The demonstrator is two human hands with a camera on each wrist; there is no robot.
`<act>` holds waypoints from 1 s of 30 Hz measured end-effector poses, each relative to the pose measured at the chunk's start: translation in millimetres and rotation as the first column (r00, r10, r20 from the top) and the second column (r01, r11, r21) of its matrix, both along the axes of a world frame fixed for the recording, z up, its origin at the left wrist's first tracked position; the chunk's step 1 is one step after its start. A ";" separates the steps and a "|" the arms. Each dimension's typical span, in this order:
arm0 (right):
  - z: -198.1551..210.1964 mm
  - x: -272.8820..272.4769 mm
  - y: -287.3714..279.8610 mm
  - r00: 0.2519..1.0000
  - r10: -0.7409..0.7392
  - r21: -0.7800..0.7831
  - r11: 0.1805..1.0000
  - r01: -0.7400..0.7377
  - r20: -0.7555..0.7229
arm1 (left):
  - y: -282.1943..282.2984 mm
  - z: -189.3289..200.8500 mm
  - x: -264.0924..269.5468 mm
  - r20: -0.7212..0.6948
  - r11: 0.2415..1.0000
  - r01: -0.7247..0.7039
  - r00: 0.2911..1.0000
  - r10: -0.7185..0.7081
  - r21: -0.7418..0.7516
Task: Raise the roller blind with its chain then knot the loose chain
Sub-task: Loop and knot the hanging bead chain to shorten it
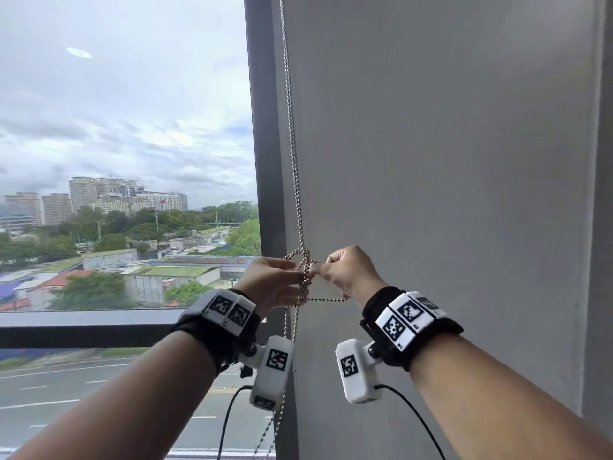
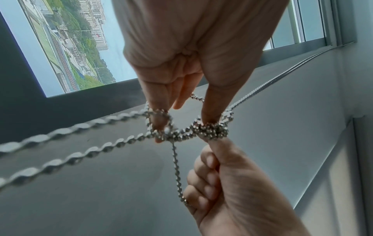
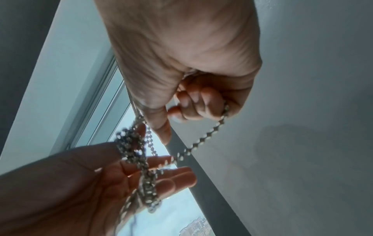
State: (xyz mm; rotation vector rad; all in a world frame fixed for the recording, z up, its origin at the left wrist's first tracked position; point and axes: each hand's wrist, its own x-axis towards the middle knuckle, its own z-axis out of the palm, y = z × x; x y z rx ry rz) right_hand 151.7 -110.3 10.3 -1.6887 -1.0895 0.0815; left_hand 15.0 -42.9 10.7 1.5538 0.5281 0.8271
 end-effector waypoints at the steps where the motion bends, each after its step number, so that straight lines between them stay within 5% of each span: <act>1: -3.1 2.1 1.0 0.999 -0.027 0.018 0.999 0.027 -0.018 | 0.5 0.9 0.0 0.009 1.000 -0.014 1.000 0.014 -0.008; 4: -5.4 6.4 -1.0 0.949 0.050 0.114 0.993 -0.015 -0.311 | 0.4 4.1 -2.1 -0.020 0.998 -0.051 0.998 0.051 0.025; 6: -4.8 6.3 -5.2 0.779 0.241 0.210 0.967 -0.142 -0.579 | 0.7 5.5 -3.5 -0.024 0.995 -0.083 0.996 0.084 0.053; 8: -4.5 4.8 -5.3 0.702 0.320 0.288 0.943 -0.169 -0.636 | -1.0 6.9 -3.0 -0.025 0.996 -0.078 0.997 0.079 0.037; 10: -4.4 4.1 -1.3 0.817 0.238 0.289 0.953 -0.092 -0.525 | -3.3 7.8 -1.3 -0.033 0.995 -0.098 0.995 0.099 0.022; 13: -2.9 9.8 -0.8 0.996 -0.040 0.271 0.961 0.059 -0.074 | 0.8 5.4 0.3 -0.077 0.983 -0.170 0.982 0.175 0.067; 16: -1.2 18.4 -7.0 0.949 -0.199 0.172 0.972 0.159 0.246 | 4.5 6.0 -3.2 -0.075 0.973 -0.215 0.972 0.221 0.087; 20: -10.6 26.0 -11.0 0.813 -0.304 -0.015 0.933 0.358 0.497 | 7.5 7.9 -5.0 -0.072 0.966 -0.234 0.967 0.243 0.110; 22: -24.1 36.4 -9.6 0.795 -0.309 -0.108 0.901 0.421 0.523 | 5.8 9.1 -6.3 -0.075 0.966 -0.231 0.968 0.240 0.114; 24: -40.2 45.8 -6.5 0.869 -0.280 -0.212 0.897 0.388 0.408 | 3.5 10.2 -8.0 -0.080 0.958 -0.255 0.960 0.267 0.133; 26: -56.6 51.0 -3.7 0.989 -0.133 -0.146 0.982 0.123 -0.061 | 5.1 9.1 -9.5 -0.080 0.951 -0.280 0.953 0.291 0.129; 27: -63.8 51.2 -1.3 0.913 0.032 0.025 0.999 -0.023 -0.407 | 5.7 8.3 -9.9 -0.076 0.950 -0.286 0.952 0.296 0.125; 28: -67.9 48.9 -1.4 0.707 0.218 0.225 0.971 -0.085 -0.672 | 6.3 7.0 -10.4 -0.079 0.950 -0.287 0.951 0.298 0.123; 30: -69.6 46.2 -4.5 0.311 0.484 0.495 0.868 -0.047 -0.818 | 5.8 6.2 -9.2 -0.086 0.951 -0.287 0.951 0.297 0.112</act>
